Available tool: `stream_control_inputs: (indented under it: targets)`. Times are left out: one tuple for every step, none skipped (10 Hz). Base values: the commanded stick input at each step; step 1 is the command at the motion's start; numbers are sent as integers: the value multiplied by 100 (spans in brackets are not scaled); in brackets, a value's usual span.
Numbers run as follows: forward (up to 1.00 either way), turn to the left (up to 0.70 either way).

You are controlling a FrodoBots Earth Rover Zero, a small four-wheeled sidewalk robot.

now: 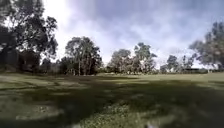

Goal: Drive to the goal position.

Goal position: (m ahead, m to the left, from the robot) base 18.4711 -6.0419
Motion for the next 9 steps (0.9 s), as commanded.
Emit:
stream_control_inputs:
  targets:
    - [70, 0]
    - [70, 0]
    - [70, 0]
    - [70, 0]
    - [70, 0]
    - [70, 0]
    - [70, 0]
    - [70, 0]
    - [70, -7]
